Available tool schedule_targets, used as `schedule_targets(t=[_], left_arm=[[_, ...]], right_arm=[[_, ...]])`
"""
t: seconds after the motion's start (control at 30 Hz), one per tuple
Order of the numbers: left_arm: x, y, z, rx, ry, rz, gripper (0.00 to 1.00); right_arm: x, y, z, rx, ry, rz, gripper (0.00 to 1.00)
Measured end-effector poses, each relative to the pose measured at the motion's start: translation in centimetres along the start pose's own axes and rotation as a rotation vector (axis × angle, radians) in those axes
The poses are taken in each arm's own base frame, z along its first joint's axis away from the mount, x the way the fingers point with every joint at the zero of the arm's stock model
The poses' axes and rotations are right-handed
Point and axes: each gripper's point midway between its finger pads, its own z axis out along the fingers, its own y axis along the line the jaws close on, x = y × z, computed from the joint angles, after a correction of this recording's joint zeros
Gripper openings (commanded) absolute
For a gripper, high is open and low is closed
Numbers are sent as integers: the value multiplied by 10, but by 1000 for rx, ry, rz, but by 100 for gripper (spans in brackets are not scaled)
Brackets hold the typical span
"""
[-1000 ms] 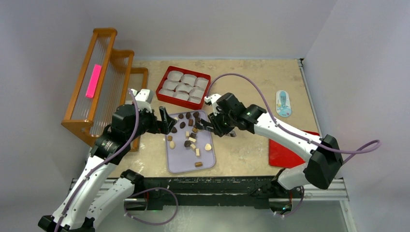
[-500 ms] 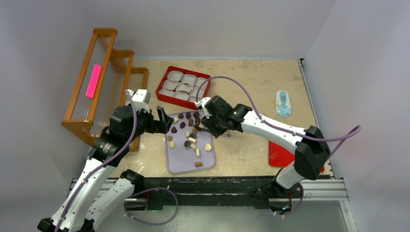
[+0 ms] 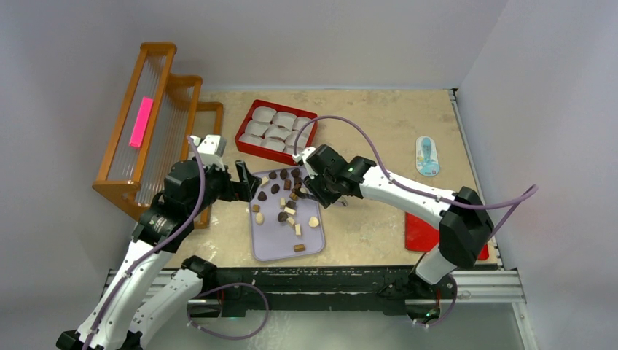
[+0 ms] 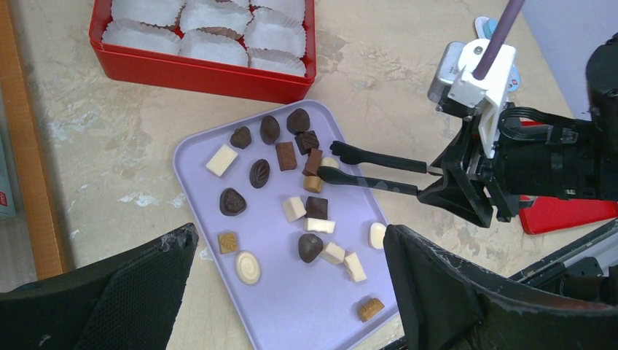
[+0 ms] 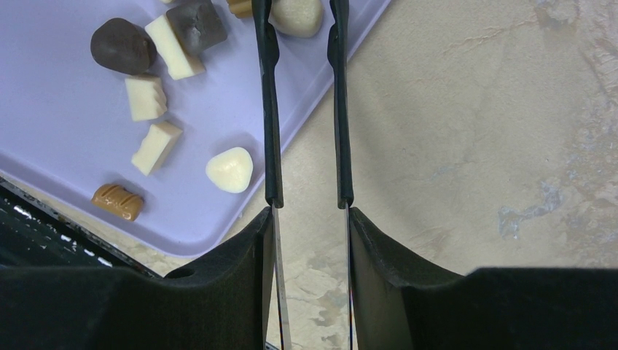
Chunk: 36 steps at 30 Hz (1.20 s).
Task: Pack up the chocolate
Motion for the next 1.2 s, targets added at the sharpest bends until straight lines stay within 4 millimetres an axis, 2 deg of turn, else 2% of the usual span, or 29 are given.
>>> schedule_targets(t=[0.1,0.27,0.73,0.97,1.2], left_arm=[[0,0,-1,0,-2,0,98],[-1,0,-1,1,-4,0,98],[-2,1,-2,-8,-12,0,98],[-4,4,-3,-23,-23,0,98],[-7,7,-6,-42,-43,0,98]], right_arm=[[1,0,5,1,13,-1,40],[1,1,10,1,24,-4,34],[1,3,8,-1,22,-7,27],[-2,1,-8,6,-6,8,25],[-22,1,-28,4,-62,27,25]])
